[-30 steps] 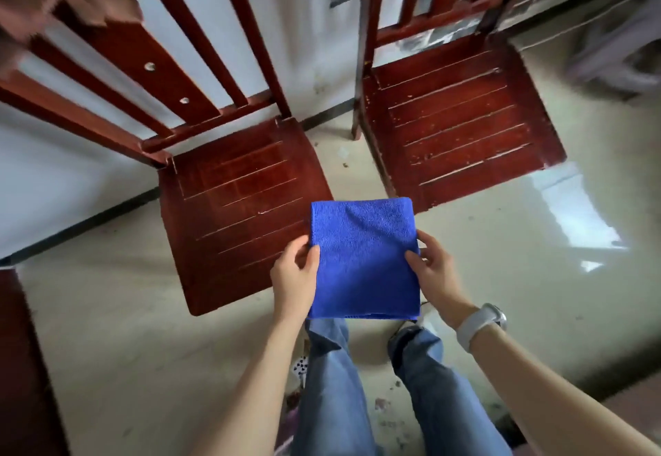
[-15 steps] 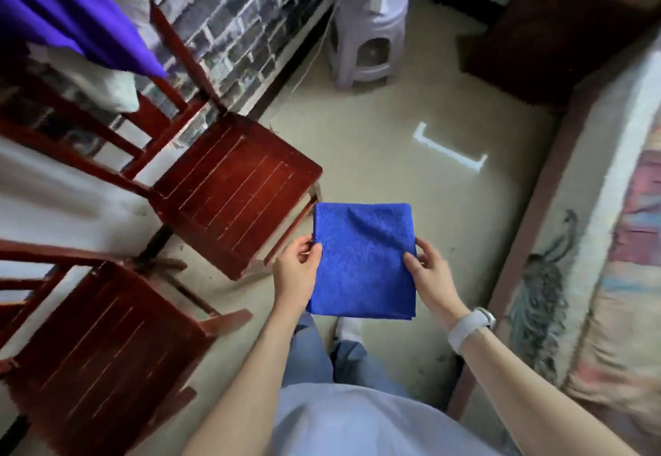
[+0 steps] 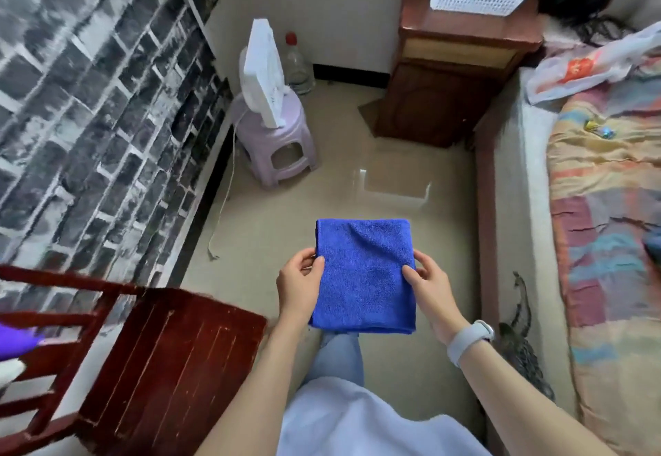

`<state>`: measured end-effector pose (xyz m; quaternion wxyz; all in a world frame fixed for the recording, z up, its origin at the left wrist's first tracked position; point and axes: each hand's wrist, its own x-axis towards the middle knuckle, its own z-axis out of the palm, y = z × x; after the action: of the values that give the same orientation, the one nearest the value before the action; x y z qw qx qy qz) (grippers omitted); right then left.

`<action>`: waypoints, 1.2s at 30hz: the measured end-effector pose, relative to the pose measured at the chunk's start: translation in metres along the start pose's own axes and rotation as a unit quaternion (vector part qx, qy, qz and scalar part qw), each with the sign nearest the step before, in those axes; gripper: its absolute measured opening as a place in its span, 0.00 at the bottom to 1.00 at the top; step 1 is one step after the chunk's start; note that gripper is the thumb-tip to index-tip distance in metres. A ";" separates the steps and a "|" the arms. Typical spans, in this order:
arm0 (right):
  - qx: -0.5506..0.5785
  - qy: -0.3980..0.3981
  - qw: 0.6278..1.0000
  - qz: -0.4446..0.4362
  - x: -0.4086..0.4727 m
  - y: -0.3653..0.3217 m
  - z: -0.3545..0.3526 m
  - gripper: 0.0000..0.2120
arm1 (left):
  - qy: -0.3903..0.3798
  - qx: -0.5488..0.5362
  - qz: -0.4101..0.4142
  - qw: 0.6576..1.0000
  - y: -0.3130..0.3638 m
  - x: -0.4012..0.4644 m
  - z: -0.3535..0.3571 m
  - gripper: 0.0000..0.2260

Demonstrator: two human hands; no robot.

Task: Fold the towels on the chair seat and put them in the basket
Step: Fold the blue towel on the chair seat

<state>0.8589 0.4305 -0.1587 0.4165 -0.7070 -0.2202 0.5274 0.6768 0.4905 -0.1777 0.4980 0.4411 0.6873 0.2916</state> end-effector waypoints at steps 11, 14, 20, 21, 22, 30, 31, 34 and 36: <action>0.028 0.090 0.995 -0.030 0.165 -0.163 -0.026 0.15 | -0.100 0.029 0.063 0.993 0.177 0.189 0.089 0.07; 0.051 0.107 0.993 -0.026 0.212 -0.184 -0.045 0.14 | -0.120 0.046 0.069 0.989 0.205 0.229 0.127 0.07; 0.044 0.106 0.993 -0.023 0.335 -0.239 -0.092 0.14 | -0.117 0.052 0.067 0.989 0.272 0.313 0.211 0.08; 0.039 0.102 0.994 -0.026 0.357 -0.252 -0.101 0.14 | -0.114 0.054 0.068 0.990 0.286 0.327 0.225 0.08; 0.034 0.099 0.994 -0.030 0.377 -0.265 -0.111 0.14 | -0.112 0.062 0.069 0.989 0.301 0.341 0.240 0.08; 0.024 0.117 0.991 -0.054 0.510 -0.368 -0.174 0.13 | -0.117 0.060 0.082 0.988 0.417 0.444 0.343 0.09; 0.030 0.122 0.990 -0.057 0.526 -0.379 -0.179 0.13 | -0.123 0.051 0.080 0.988 0.429 0.457 0.355 0.09; 0.038 0.138 0.988 -0.066 0.575 -0.411 -0.194 0.12 | -0.133 0.032 0.080 0.987 0.463 0.497 0.389 0.09; 0.036 0.153 0.985 -0.065 0.609 -0.427 -0.203 0.12 | -0.135 0.029 0.082 0.987 0.481 0.526 0.414 0.10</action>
<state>1.3131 1.0530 -0.1307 0.5038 -0.7481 -0.1802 0.3924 1.1579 1.1580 -0.1363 0.5476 0.5458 0.5834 0.2489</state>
